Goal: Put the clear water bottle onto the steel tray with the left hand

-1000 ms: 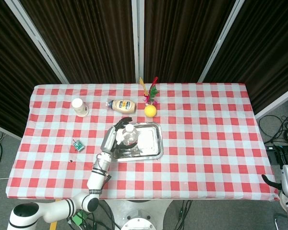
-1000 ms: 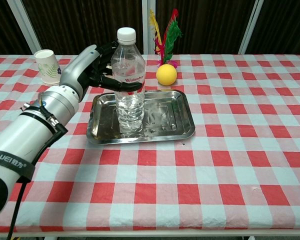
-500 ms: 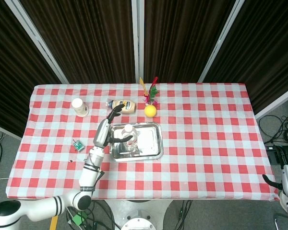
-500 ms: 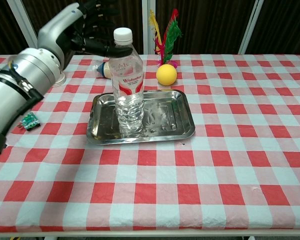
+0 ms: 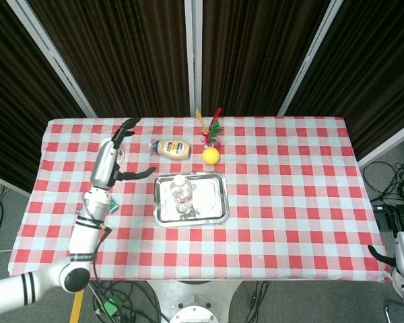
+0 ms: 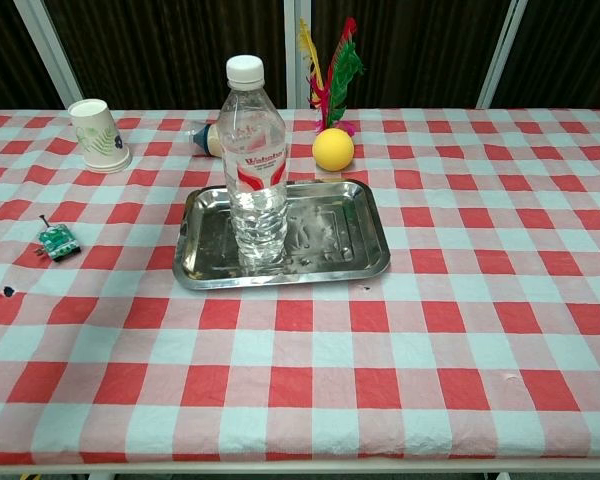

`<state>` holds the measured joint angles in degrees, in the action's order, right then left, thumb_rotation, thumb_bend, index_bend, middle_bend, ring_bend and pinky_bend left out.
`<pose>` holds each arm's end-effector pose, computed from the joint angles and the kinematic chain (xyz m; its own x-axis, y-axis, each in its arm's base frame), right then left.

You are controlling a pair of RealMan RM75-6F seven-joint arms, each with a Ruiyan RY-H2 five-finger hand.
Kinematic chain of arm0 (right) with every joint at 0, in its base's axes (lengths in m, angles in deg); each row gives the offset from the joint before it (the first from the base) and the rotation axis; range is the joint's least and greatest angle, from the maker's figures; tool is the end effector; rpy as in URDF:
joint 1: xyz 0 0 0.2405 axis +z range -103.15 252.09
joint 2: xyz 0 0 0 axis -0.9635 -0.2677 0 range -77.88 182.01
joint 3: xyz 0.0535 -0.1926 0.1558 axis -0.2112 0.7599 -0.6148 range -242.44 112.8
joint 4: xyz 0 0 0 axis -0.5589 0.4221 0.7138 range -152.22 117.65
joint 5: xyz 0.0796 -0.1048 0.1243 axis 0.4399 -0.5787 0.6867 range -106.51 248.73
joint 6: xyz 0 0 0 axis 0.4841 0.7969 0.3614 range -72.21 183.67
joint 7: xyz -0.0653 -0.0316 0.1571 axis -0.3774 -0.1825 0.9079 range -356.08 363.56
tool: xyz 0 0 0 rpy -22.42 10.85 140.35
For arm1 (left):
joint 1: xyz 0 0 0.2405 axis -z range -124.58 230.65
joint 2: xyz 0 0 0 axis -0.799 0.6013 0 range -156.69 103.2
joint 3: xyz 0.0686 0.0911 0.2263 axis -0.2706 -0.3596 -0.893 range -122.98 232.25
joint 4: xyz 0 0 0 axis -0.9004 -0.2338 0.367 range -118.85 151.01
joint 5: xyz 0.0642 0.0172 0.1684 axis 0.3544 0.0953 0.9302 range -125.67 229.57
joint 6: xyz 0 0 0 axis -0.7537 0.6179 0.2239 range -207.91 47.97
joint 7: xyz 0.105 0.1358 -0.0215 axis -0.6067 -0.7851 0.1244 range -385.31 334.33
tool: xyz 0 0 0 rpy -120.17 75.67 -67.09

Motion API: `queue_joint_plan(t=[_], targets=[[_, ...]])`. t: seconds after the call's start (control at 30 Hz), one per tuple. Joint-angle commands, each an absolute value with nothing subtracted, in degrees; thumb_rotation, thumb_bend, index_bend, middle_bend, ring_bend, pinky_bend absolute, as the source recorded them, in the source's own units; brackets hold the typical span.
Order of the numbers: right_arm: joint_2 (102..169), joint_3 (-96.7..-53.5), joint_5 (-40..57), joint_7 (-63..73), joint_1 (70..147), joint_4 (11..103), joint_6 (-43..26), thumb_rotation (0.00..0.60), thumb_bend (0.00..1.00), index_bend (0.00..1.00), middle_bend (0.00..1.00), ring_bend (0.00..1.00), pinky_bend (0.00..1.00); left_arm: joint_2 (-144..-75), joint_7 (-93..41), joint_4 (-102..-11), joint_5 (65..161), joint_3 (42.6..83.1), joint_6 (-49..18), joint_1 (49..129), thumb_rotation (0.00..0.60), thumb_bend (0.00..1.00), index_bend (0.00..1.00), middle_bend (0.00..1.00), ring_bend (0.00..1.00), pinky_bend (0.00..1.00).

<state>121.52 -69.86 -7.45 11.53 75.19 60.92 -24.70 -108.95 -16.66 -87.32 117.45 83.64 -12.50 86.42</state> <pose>-0.3705 -0.1887 0.1848 0.3862 -0.0422 0.9215 -0.8977 0.2126 0.3859 -0.0947 0.3632 0.1239 -0.4007 0.0824 0.9125 0.8681 -0.2845 0.4069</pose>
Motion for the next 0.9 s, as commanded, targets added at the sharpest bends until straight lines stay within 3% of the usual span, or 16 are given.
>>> queue_joint_plan(t=[0.03, 0.2, 0.37, 0.5, 0.9], targets=[[121.5, -69.9, -7.4, 11.6, 75.2, 61.0, -24.7, 0.600, 0.12, 0.00, 0.07, 0.00, 0.00, -99.1, -19.4, -85.0, 121.3, 79.8, -15.1, 82.0, 0.600, 0.15, 0.25, 0.28, 0.17, 0.25], [121.4, -70.0, -7.3, 12.2, 75.3, 61.1, -24.5, 0.600, 0.12, 0.00, 0.07, 0.00, 0.00, -94.8, -17.4, -74.4, 130.6, 71.0, -13.1, 77.0, 0.600, 0.18, 0.25, 0.28, 0.17, 0.25], [121.2, -70.1, -7.6, 14.0, 75.3, 61.1, -24.5, 0.600, 0.12, 0.00, 0.08, 0.00, 0.00, -92.7, -16.0, -66.6, 134.6, 64.9, -11.5, 73.4, 0.600, 0.23, 0.28, 0.29, 0.20, 0.32], [121.5, -70.0, -8.3, 13.9, 75.3, 60.8, -25.2, 0.600, 0.12, 0.00, 0.08, 0.00, 0.00, -92.1, -21.5, -63.0, 138.6, 60.7, -10.3, 72.1, 0.600, 0.24, 0.28, 0.29, 0.20, 0.31], [122.0, -70.0, -8.6, 12.9, 75.4, 60.3, -25.5, 0.600, 0.11, 0.00, 0.08, 0.00, 0.00, -91.7, -25.0, -65.0, 135.7, 58.9, -10.2, 70.4, 0.600, 0.23, 0.28, 0.29, 0.20, 0.27]])
